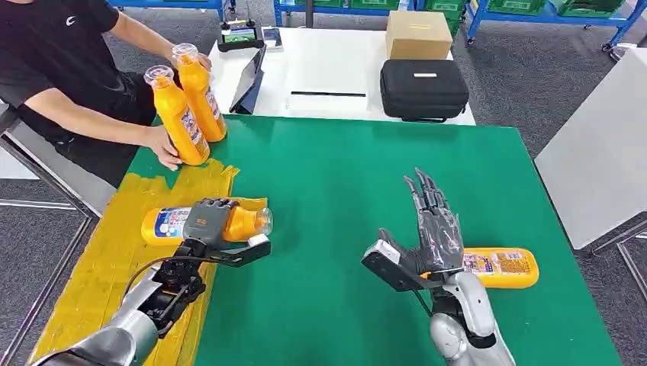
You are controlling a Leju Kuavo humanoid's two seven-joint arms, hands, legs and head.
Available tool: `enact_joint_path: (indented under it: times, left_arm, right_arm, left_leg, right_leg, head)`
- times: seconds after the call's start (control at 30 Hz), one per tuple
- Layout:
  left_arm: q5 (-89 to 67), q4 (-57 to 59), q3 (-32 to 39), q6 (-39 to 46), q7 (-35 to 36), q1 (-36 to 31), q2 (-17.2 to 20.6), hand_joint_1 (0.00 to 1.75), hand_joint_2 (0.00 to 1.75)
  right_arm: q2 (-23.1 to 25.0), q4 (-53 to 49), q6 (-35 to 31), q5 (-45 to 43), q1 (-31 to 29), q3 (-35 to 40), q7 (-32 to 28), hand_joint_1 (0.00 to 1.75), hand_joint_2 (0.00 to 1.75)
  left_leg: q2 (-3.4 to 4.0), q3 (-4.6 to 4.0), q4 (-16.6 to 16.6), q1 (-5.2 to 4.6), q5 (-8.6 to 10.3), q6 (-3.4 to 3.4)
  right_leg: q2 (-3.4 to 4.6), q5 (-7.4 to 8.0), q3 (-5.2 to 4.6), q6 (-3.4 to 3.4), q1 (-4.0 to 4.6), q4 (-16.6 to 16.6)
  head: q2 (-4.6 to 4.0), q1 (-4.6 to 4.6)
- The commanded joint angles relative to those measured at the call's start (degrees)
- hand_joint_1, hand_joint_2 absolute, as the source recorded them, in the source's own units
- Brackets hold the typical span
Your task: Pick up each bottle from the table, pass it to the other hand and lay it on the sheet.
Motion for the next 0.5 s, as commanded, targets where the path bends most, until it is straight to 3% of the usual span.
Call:
enact_joint_path:
  times: [0.03,0.5]
  left_arm:
    - [0.2,6.3,-3.0,-1.1,-0.2,-0.8,0.8,1.75,1.75]
    - [0.5,6.4,-3.3,-1.7,-0.6,-0.5,0.7,1.75,1.75]
  right_arm:
    - [-1.2,-0.1,-0.3,-0.2,-0.8,-0.9,-0.3,0.00,0.00]
    - [-1.4,-1.2,-1.3,-1.5,-0.8,-2.0,-0.1,0.00,0.00]
  left_leg:
    - [0.07,0.12,-0.1,0.00,0.00,-0.13]
    - [0.10,0.13,0.0,0.01,0.02,-0.13]
  right_leg:
    - [0.01,0.04,0.09,-0.07,0.00,0.0]
    - [0.02,0.08,0.08,-0.13,0.01,0.0]
  head:
    - [0.00,0.02]
    - [0.00,0.02]
